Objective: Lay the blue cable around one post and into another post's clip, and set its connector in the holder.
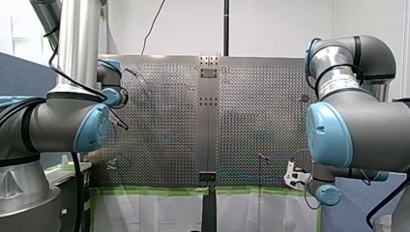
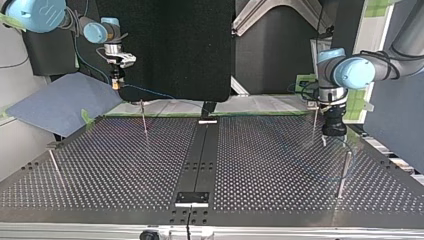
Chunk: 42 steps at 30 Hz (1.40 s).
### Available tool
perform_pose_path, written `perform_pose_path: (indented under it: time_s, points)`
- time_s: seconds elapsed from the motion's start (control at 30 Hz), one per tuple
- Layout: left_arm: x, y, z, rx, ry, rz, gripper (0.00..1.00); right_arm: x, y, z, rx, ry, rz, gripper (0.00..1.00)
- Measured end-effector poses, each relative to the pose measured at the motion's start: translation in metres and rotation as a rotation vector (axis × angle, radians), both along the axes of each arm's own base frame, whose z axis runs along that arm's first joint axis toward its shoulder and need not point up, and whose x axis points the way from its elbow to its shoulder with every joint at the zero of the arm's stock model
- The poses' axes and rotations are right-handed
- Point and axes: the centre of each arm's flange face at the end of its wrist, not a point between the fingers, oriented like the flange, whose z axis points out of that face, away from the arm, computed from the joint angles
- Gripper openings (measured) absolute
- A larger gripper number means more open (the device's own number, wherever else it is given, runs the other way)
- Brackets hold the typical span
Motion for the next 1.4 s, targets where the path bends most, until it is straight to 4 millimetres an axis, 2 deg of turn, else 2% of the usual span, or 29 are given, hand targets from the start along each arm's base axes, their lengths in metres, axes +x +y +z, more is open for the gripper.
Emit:
perform_pose_path:
  time_s: [0.4,0.73,1.13,1.4]
  points:
    - [0.002,0.012,0.002,-0.099,-0.076,0.033,1.00,0.003,0.001,0.000,0.000,0.001,0.005,0.00]
    - [-0.003,-0.004,-0.006,-0.184,-0.016,-0.052,1.00,0.004,0.001,0.000,0.000,0.000,0.007,0.00]
    - [-0.013,-0.004,-0.015,-0.126,0.092,-0.021,1.00,0.004,0.002,0.000,0.001,0.002,0.008,0.00]
    - [-0.022,-0.005,0.000,-0.062,0.104,0.007,1.00,0.004,0.001,0.000,0.001,0.003,0.008,0.00]
